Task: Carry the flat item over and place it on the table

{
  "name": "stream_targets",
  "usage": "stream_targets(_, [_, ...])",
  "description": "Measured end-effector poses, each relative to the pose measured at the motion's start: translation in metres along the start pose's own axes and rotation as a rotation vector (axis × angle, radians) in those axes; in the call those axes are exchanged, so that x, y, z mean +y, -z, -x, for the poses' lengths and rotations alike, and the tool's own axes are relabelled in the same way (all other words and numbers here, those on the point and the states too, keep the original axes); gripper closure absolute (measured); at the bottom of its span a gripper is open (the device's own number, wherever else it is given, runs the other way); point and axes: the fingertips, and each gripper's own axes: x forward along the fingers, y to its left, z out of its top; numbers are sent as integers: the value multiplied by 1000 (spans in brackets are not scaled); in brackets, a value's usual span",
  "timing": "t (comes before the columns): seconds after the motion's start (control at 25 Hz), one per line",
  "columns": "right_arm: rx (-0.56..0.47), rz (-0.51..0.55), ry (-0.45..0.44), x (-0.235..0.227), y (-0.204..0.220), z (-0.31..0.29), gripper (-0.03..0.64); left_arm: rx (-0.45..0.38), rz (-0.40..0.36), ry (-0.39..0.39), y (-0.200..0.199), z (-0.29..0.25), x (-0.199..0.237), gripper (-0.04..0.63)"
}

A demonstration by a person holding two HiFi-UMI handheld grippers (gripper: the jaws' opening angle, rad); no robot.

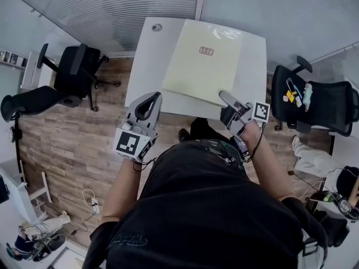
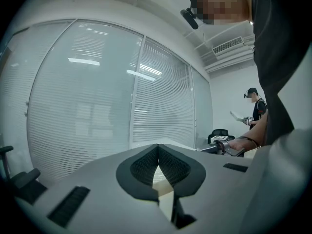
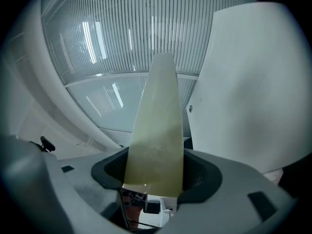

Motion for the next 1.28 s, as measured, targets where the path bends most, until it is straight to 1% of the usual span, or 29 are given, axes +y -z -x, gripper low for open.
stream_targets(0.16, [13, 2, 8, -5, -9, -8, 321, 14, 9, -28, 4, -7, 12, 581])
stream_targets(0.36, [24, 8, 38, -18, -23, -13, 321, 33, 34, -38, 12, -23, 23, 581])
stream_targets(0.52, [36, -9, 51, -23, -34, -14, 321, 48, 46, -39, 16, -44, 21, 581])
stream_targets(0.64, [36, -22, 69, -35, -43, -12, 321, 60, 53, -36, 20, -57, 22, 581])
stream_targets(0.88, [49, -47, 94, -51, -61, -15, 319, 71, 48, -64, 25, -78, 29, 581])
stream_targets(1.12, [69, -59, 126, -67, -70, -13, 319, 93, 64, -55, 32, -94, 25, 581])
stream_targets(1.28, [80, -72, 137, -76, -75, -15, 319, 120, 90, -59, 41, -107, 27, 581])
